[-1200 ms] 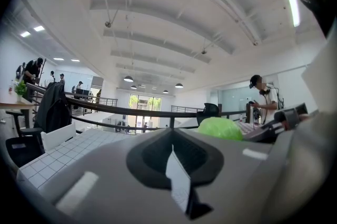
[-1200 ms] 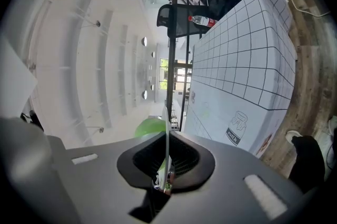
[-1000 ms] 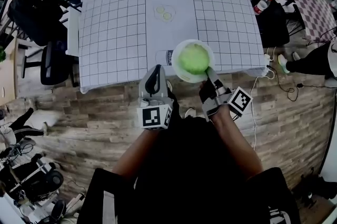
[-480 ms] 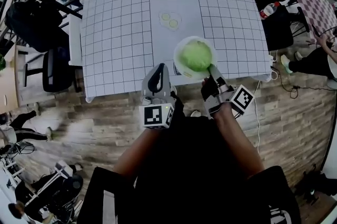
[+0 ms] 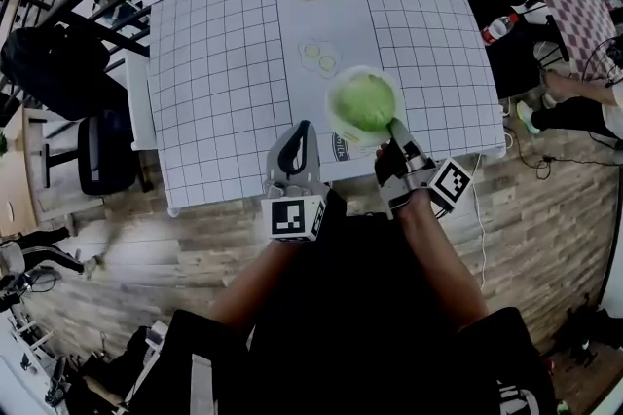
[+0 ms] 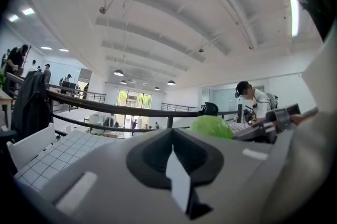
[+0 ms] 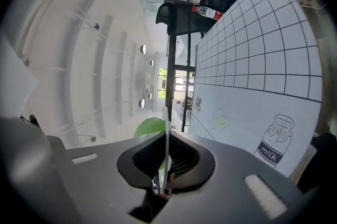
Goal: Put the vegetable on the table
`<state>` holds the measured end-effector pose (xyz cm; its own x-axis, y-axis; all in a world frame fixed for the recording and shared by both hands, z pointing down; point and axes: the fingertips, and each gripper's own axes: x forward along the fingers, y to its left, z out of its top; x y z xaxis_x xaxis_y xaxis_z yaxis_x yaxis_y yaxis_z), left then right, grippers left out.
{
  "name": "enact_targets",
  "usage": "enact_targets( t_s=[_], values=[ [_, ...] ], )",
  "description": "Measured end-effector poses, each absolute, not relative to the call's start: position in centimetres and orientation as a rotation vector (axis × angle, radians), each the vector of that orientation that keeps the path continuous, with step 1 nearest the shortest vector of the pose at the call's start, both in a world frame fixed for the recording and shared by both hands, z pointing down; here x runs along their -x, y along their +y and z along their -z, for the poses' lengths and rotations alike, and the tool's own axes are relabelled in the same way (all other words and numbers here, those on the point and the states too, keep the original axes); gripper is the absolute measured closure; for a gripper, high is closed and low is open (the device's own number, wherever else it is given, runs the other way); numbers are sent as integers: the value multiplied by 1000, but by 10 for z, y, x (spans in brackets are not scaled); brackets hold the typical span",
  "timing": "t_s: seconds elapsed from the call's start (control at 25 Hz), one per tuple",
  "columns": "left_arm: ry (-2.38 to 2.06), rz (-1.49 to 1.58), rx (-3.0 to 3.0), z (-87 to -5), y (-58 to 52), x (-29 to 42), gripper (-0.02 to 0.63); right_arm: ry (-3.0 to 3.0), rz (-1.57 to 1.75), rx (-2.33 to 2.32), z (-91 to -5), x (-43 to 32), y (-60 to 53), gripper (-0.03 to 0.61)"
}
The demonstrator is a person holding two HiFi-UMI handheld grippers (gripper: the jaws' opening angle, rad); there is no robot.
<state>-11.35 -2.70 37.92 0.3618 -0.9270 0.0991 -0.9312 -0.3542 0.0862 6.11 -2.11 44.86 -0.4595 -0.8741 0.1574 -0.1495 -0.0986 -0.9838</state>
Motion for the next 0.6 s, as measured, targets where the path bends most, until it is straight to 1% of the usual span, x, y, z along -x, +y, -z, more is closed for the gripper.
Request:
enact_targets(
  t_s=[0.4,0.6],
  values=[
    [-1668,-4,-2446,-388,-66,145,606,1567,1595,1132,-446,-34,-60,569],
    [-1683,-13,-2427,-390,-80,148,606,1565,1615,1154,-455,-36,-68,568]
  ],
)
